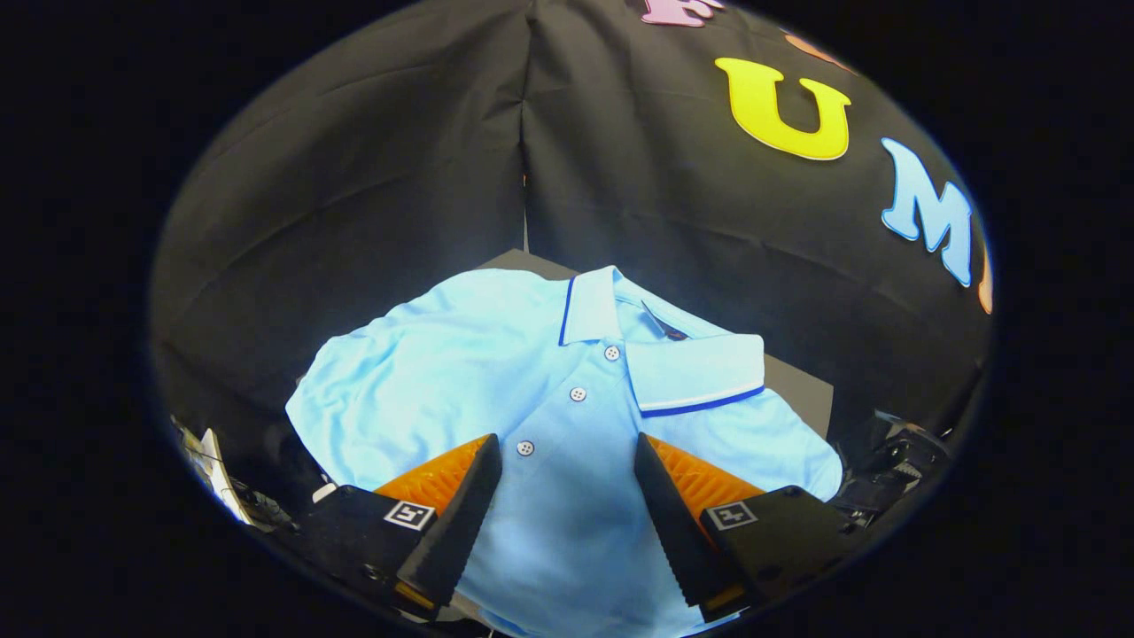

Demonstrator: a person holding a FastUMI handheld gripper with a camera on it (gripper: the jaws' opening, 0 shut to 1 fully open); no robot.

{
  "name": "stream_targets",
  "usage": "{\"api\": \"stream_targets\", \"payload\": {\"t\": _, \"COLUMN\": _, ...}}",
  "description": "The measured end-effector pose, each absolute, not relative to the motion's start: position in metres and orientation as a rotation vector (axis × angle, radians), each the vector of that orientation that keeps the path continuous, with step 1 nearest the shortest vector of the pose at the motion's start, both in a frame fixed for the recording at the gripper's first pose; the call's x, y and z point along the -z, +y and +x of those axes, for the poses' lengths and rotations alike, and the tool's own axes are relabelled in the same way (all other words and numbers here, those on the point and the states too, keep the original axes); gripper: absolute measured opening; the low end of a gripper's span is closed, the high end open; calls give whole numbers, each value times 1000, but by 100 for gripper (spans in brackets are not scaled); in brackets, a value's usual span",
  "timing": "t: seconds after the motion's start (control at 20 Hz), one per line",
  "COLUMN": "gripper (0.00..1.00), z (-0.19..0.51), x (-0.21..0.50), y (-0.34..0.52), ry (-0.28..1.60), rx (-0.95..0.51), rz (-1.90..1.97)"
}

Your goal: Put the clothes into the washing machine and then close the washing machine lid.

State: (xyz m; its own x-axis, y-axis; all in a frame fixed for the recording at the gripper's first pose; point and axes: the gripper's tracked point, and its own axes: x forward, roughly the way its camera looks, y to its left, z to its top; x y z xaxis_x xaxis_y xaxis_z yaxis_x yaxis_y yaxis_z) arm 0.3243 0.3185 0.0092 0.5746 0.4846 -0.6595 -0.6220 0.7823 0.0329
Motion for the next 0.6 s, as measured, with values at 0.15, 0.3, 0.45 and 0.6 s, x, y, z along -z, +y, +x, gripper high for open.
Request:
{"api": "stream_targets", "payload": {"t": 0.15, "gripper": 81, "z": 321, "x": -9, "y": 321, "ry": 710, "rx": -655, "rz": -198}}
{"api": "stream_targets", "payload": {"t": 0.3, "gripper": 81, "z": 322, "x": -11, "y": 323, "ry": 716, "rx": -663, "rz": -214}}
{"api": "stream_targets", "payload": {"t": 0.45, "gripper": 47, "z": 323, "x": -8, "y": 325, "ry": 704, "rx": -640, "rz": -134}}
{"api": "stream_targets", "payload": {"t": 0.6, "gripper": 13, "z": 322, "x": -10, "y": 329, "ry": 686, "rx": -670, "rz": -109}}
